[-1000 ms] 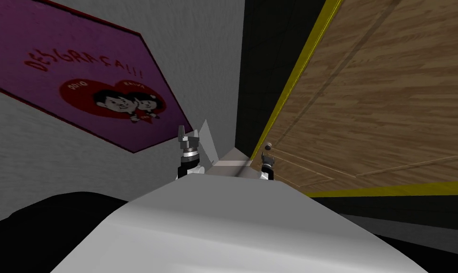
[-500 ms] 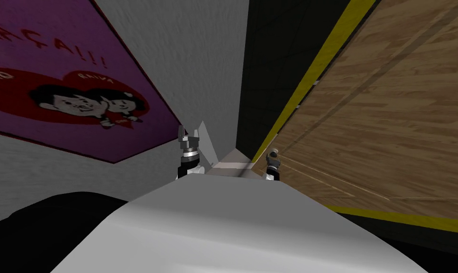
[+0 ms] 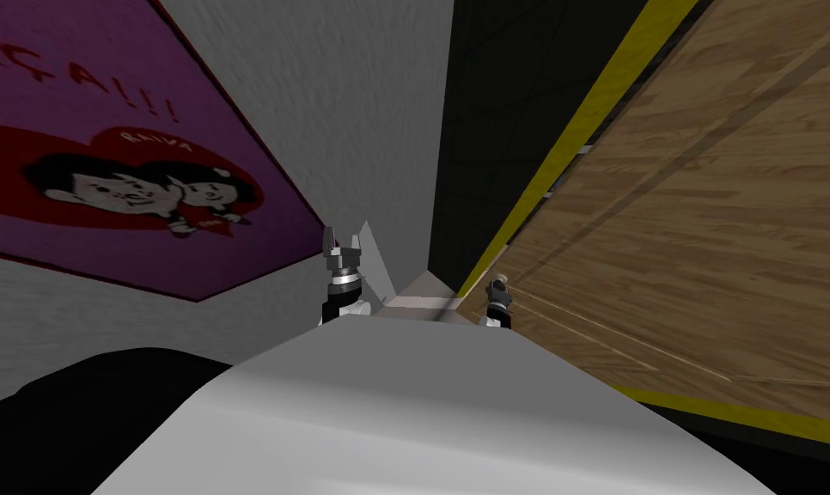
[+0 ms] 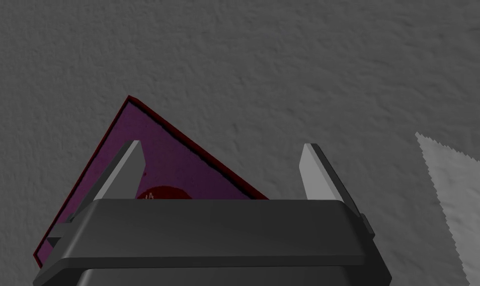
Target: Pull the door open
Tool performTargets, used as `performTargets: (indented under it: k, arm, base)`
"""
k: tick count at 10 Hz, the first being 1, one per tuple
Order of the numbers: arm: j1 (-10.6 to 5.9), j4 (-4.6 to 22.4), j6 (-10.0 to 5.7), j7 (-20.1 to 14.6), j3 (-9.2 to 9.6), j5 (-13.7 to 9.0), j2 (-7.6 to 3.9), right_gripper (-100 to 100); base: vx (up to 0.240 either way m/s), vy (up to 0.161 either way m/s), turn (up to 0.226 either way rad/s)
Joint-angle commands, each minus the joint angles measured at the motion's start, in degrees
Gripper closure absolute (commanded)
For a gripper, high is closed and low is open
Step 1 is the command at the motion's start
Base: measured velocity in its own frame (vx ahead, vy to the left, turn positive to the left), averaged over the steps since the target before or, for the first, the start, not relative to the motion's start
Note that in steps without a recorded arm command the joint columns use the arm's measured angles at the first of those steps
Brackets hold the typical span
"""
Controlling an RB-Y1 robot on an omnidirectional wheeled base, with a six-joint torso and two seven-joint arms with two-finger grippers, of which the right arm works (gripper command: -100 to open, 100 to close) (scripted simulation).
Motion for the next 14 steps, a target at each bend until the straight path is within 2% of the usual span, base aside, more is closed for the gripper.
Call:
performTargets:
  k: [1, 4, 5, 7, 13, 14]
  arm:
    - [0.07, 0.01, 0.02, 0.06, 0.02, 0.01, 0.06, 100]
    - [0.07, 0.01, 0.02, 0.06, 0.02, 0.01, 0.06, 100]
    - [0.29, -0.27, 0.17, -1.01, 1.14, 0.68, -0.33, 100]
    - [0.47, -0.52, 0.21, -1.85, 1.96, 1.15, -0.62, 100]
    - [1.39, -1.77, 0.4, -6.19, 6.18, 3.61, -2.13, 100]
    - [1.32, -1.82, 0.63, -5.5, 5.65, 3.29, -1.94, 100]
  base:
    - [-0.016, 0.002, 0.007]
    - [-0.003, 0.0, 0.001]
    - [-0.129, 0.002, 0.082]
    - [-0.207, 0.007, 0.083]
    - [-0.237, -0.013, 0.089]
    - [-0.121, 0.002, 0.034]
